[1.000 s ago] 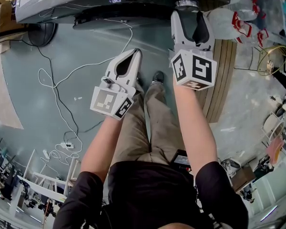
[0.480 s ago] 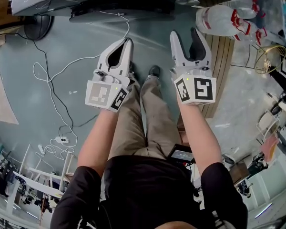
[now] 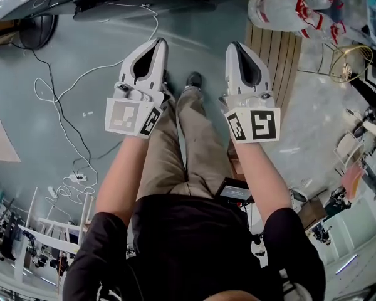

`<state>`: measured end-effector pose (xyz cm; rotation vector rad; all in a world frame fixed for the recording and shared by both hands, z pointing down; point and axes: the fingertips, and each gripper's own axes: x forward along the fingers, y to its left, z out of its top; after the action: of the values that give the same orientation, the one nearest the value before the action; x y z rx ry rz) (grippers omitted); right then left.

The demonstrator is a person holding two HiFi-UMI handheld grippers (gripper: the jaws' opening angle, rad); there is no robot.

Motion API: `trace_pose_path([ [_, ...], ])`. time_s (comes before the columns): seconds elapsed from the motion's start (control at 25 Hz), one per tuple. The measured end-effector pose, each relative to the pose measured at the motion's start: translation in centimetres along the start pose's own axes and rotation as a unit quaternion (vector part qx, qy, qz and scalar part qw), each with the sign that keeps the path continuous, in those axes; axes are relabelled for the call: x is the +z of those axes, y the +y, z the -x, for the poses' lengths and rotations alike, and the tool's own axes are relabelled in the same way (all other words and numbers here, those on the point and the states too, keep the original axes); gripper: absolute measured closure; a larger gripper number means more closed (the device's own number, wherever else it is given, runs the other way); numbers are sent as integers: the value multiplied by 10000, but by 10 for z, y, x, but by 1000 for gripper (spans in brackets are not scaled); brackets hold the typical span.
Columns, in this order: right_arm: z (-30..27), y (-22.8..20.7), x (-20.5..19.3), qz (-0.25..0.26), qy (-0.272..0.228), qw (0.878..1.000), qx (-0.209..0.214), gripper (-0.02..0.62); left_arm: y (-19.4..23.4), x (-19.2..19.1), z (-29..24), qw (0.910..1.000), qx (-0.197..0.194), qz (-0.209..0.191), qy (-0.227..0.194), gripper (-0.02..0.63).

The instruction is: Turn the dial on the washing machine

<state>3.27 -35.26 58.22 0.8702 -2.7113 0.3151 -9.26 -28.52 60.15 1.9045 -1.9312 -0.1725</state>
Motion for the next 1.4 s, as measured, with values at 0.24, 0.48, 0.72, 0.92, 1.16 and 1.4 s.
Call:
trace_pose_path([
  [0.24,14,-17,4,-49,-42,9999,-157,594,-7,11,5,9997,63,-177,-165,612],
  [0.48,35,-35,55,-42,-394,9992,-91,594,-28,30,5,9993,2,-365,-59,612],
  [0.72,73,-39,115,633,-577,9957,365,594,-52,90,33,9991,133,-300,-254,612],
  [0.92,110,-36,171,981,-745,9893,778,594,-88,163,54,9965,30,-650,-528,612],
  [1.16,157,-49,236,664,-1174,9882,732,594,-118,234,83,9940,-8,-576,-929,612],
  [1.4,194,-42,274,498,-1550,9840,731,594,-132,278,127,9907,-25,-614,-1216,612],
])
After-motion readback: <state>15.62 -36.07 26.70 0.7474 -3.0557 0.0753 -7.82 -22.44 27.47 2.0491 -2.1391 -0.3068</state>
